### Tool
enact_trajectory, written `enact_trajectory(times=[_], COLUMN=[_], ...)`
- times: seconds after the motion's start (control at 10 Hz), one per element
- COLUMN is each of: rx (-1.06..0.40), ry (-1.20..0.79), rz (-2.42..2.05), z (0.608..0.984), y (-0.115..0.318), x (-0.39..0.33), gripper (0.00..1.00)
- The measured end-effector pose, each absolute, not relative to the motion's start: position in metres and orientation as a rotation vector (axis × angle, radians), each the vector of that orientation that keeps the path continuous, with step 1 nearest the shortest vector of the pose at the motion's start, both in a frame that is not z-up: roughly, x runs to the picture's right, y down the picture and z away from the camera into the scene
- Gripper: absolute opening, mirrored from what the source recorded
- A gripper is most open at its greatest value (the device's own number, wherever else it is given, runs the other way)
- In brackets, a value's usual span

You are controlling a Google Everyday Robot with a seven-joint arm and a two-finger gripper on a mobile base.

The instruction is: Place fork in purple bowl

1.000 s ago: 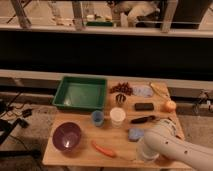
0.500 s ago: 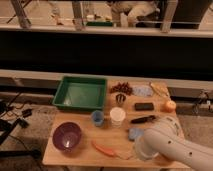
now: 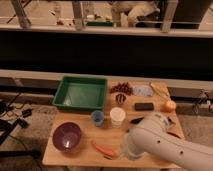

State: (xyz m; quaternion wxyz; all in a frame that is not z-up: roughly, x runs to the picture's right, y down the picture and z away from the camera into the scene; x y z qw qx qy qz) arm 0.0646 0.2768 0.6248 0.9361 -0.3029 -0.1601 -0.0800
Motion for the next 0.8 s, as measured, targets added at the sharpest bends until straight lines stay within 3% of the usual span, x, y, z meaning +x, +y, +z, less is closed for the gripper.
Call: enact_trajectory(times=[0.8], rx=[-0.598], ry=[-0.473], rz=[-0.381], z=[0.634], y=[0.25], x=[-0.067], gripper=[0.17])
